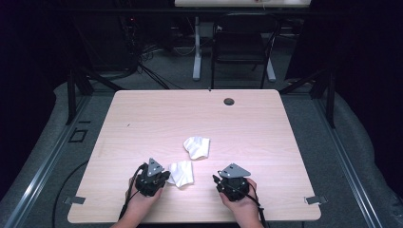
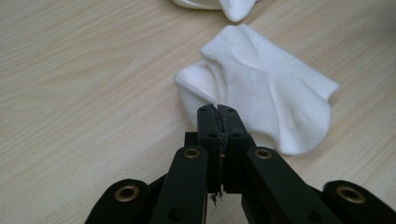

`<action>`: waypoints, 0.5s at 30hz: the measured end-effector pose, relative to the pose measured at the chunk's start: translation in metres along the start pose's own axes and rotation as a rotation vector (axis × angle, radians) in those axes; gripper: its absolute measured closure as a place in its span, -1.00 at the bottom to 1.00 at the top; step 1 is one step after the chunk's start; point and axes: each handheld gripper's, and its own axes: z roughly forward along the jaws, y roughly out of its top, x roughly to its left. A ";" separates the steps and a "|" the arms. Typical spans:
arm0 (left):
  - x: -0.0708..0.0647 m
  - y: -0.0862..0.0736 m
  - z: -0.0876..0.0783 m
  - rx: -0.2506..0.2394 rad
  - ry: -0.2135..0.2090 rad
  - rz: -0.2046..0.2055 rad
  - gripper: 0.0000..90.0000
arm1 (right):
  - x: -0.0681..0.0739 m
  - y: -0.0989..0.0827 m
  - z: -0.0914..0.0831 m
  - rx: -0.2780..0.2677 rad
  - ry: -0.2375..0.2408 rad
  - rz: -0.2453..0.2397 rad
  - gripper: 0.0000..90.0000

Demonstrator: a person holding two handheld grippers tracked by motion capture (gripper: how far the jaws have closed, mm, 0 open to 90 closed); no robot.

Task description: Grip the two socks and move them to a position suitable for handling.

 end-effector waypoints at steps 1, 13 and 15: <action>0.000 -0.001 0.000 0.000 -0.005 0.003 0.98 | 0.003 0.001 0.001 0.011 0.001 -0.018 0.59; 0.001 -0.003 0.010 0.003 0.009 0.031 0.94 | 0.015 0.022 0.029 0.031 0.044 -0.125 0.71; 0.004 -0.003 0.010 -0.010 0.028 0.031 0.78 | 0.016 0.024 0.033 0.037 0.056 -0.140 0.76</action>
